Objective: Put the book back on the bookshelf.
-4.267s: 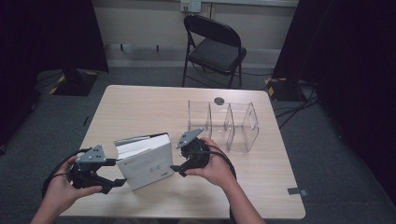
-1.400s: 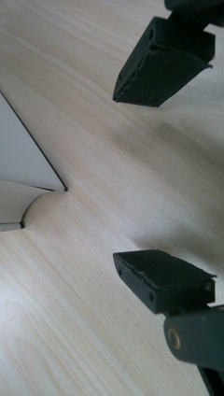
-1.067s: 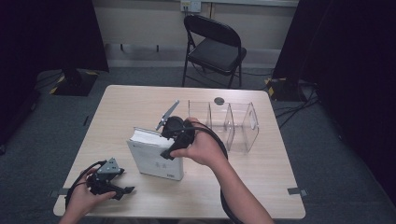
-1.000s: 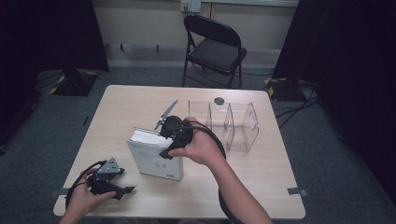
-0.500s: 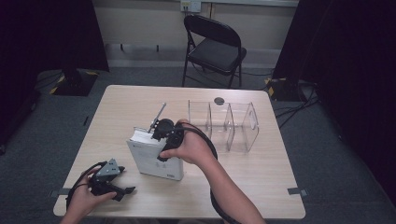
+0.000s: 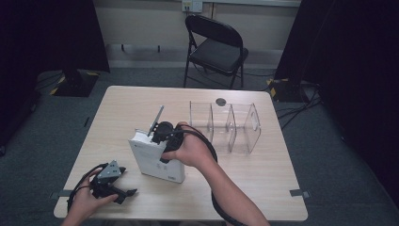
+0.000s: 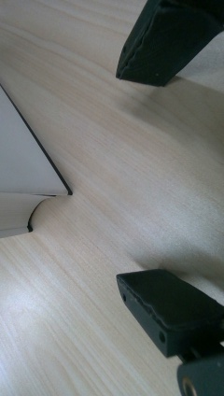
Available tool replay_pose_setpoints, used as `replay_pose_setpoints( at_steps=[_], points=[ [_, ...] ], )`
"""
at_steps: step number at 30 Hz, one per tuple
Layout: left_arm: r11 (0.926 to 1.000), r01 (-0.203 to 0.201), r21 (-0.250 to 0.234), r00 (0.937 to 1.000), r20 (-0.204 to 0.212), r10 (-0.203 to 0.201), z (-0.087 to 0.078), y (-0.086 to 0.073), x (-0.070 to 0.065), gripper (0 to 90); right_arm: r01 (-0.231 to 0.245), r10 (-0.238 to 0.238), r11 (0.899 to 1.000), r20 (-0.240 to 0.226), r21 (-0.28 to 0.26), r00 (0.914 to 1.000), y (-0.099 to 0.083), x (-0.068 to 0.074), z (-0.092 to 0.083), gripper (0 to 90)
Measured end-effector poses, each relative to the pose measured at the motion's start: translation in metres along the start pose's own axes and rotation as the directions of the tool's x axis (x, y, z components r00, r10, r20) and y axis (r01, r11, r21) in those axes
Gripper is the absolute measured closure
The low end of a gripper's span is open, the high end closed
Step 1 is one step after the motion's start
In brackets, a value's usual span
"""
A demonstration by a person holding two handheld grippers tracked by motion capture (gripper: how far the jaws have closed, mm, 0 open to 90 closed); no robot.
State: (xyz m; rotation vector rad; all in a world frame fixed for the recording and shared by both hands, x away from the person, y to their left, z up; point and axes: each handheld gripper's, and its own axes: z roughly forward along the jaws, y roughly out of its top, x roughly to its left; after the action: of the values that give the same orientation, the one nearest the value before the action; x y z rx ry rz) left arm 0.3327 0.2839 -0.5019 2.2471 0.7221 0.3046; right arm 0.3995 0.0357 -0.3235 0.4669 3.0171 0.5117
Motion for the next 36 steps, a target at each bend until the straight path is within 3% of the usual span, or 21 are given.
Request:
replay_pose_setpoints(
  at_steps=[8,13,36],
  points=[
    [1.0000,0.003,0.006,1.0000,-0.002,-0.003,0.002,0.001,-0.001,0.0,-0.042,0.042,0.999,-0.005,0.013,0.9991,-0.003,0.000,-0.005,52.1],
    [1.0000,0.002,0.006,1.0000,-0.003,-0.002,0.002,0.001,-0.001,0.0,-0.038,0.038,0.999,0.001,0.031,0.9993,-0.008,0.000,-0.010,52.2],
    [1.0000,0.009,0.002,1.0000,-0.004,-0.009,0.002,0.001,-0.001,0.0,-0.131,0.131,0.991,0.001,0.021,0.9913,-0.040,-0.018,-0.033,52.3]
  ],
)
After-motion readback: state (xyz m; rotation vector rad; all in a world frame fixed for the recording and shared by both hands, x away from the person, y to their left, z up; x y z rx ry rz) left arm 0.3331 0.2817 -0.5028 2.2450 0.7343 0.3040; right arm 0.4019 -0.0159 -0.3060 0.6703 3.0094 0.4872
